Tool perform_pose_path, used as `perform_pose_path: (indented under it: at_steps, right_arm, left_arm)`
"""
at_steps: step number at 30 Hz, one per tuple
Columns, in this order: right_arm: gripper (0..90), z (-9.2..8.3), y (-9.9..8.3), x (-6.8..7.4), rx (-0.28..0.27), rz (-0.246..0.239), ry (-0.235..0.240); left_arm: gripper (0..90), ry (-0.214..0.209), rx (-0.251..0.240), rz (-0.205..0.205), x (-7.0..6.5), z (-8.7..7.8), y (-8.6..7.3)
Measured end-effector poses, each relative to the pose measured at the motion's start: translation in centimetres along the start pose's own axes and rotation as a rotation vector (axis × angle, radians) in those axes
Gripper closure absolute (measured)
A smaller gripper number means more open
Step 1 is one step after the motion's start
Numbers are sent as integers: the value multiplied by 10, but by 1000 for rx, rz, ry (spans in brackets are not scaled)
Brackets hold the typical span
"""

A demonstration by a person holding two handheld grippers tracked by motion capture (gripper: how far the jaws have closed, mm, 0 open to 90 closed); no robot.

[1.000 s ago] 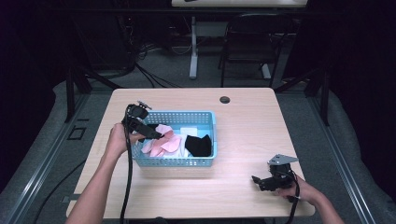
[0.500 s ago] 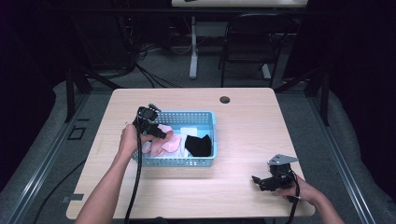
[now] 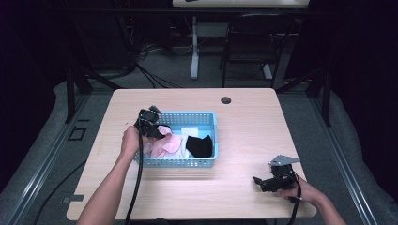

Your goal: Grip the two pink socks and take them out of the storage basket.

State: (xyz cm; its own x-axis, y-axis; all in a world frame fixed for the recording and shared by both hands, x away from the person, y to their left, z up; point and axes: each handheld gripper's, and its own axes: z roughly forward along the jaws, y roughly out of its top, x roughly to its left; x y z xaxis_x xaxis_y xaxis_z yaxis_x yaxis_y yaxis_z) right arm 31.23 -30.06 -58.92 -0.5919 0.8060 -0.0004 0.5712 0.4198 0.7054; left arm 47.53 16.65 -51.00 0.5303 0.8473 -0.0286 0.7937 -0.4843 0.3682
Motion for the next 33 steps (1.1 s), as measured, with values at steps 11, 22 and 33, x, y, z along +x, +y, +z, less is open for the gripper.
perform_pose_path:
  at_steps: [11,22,33]
  right_arm:
    - [0,0,0,0,0,0,0]
    - [0,0,0,0,1,0,0]
    - [0,0,0,0,0,0,0]
  left_arm:
    - [836,16,-57,20,2,-23,-4]
    - [839,4,-132,28,5,-57,-6]
    - [839,-1,-166,50,4,-85,-1]
